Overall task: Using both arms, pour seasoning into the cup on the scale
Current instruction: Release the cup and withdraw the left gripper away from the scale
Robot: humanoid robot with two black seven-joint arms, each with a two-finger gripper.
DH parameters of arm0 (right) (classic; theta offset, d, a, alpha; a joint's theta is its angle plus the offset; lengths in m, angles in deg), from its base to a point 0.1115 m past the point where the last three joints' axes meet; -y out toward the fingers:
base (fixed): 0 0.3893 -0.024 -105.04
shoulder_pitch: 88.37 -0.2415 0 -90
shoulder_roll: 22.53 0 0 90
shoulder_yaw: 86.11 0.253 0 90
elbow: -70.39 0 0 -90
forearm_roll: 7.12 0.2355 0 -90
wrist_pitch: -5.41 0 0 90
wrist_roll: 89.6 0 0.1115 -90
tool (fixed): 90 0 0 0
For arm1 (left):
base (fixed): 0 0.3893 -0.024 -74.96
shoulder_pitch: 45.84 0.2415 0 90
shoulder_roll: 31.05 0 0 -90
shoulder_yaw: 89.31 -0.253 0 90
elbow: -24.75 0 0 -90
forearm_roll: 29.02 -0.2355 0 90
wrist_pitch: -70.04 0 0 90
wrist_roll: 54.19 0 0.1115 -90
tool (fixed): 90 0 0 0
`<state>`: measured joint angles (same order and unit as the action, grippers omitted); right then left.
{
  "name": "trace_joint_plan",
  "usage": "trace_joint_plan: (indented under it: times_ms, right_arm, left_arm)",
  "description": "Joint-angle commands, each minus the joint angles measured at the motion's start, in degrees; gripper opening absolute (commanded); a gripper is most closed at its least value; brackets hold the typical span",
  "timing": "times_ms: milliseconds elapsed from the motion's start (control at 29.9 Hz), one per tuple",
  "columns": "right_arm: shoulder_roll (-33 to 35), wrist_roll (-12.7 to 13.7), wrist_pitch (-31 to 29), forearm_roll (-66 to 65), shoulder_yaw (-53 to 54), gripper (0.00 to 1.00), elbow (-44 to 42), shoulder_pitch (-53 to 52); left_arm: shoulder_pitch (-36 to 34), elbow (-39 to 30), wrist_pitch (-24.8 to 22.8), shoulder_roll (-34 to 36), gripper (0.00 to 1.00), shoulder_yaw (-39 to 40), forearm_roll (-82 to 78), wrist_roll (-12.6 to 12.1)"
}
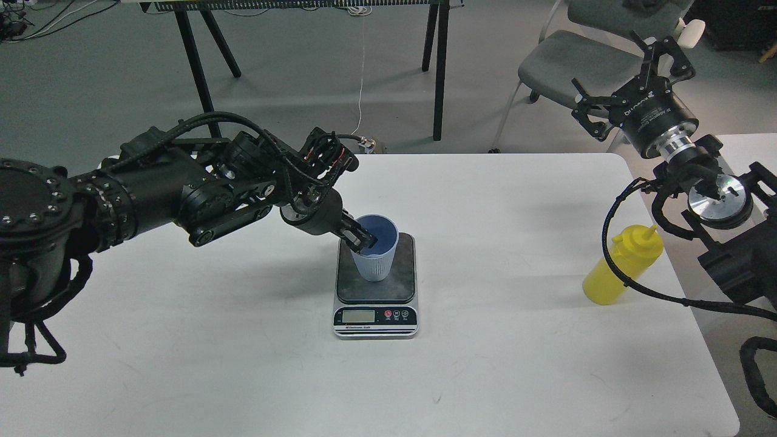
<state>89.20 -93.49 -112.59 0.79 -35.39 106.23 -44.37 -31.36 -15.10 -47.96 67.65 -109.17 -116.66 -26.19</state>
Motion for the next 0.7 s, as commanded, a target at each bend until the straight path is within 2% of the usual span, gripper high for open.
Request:
trace_joint_plan:
  times_ms: [0, 200, 367, 468, 534, 668]
  right_arm:
    - [0.0, 0.0, 0.0, 0.0, 0.0, 0.99, 0.0, 0.1]
    - [0.0, 0.0, 0.0, 0.0, 0.0, 0.99, -0.1, 0.2]
    - [0.0, -0.1, 0.0, 0.8, 2.4, 0.99, -0.1, 0.9]
    - [1.2, 0.8, 0.0, 2.7, 6.0, 0.99, -0.1, 2.9]
    - [4.5, 1.4, 0.0, 6.4, 6.2, 0.99, 0.3, 4.1]
    - [12.7, 5.5, 0.0, 18.4, 6.0, 0.99, 4.3, 7.3]
  left_arm:
    - [-0.2, -0.2, 0.0, 0.9, 0.75, 1.7, 2.3, 0.0]
    - [-4.4, -0.3, 0.0, 3.9, 0.79, 4.5, 9.1, 0.0]
    - [-8.7, 1.7, 0.0, 11.1, 0.83, 18.7, 26.0, 0.0]
    - [-7.5, 9.3, 0.0, 12.5, 0.83, 30.5, 41.5, 0.0]
    - [-4.0, 15.9, 0.0, 12.3, 0.83, 35.7, 52.3, 0.0]
    - [2.9, 24.3, 0.0, 11.5, 0.85, 38.7, 69.7, 0.0]
